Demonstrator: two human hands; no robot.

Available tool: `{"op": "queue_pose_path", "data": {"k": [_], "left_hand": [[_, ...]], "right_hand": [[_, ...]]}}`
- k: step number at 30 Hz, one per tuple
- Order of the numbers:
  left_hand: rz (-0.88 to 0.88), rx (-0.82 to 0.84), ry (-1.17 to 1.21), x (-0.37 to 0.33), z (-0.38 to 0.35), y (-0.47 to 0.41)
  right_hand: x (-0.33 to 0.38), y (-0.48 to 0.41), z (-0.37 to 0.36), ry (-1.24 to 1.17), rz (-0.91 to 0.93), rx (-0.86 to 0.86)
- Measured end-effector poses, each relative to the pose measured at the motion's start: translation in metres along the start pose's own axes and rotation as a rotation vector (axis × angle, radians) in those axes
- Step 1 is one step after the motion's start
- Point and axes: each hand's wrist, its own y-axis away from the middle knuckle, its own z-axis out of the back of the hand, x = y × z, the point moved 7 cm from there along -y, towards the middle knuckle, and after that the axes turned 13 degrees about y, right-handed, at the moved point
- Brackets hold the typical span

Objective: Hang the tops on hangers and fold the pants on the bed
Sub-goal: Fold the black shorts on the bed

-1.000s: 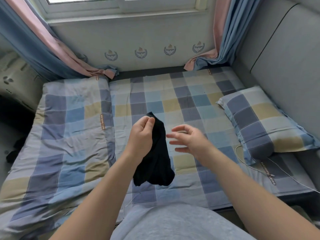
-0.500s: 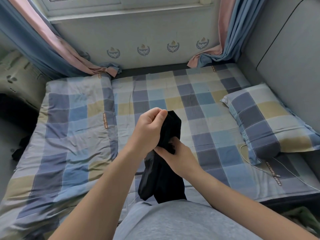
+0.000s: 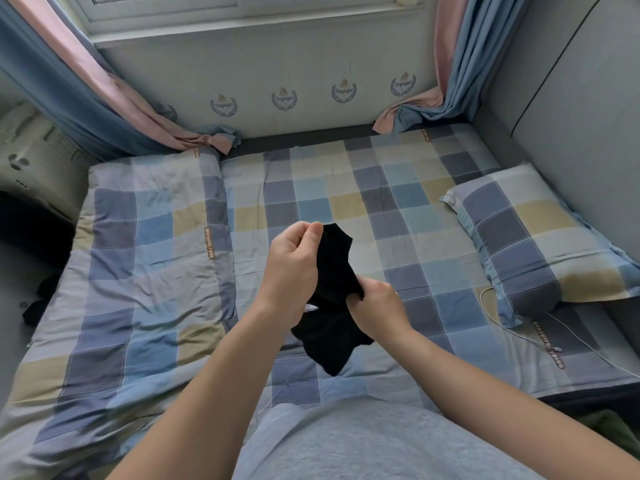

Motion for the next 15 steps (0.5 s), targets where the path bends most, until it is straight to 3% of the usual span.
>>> {"op": "queue_pose_path", "data": {"k": [3,8,11,15], "left_hand": [[0.031,-0.044,0.049,-0.004,0.004,-0.001],[0.033,-0.033,0.071,-0.011,0.004,0.001],[0.046,0.0,0.108,-0.01,0.002,0.003],[0.054,-0.026,0.171,-0.011,0.01,0.001]], "right_hand": [[0.003,0.003,0.002,-0.115,0.039,0.024],[0.027,0.012,0.008,-0.302,0.258,0.073],[0.019,0.01,0.005,-0.175,0.191,-0.002],[-0.022,0.008,-0.017,0.015,-0.017,0.091]]}}
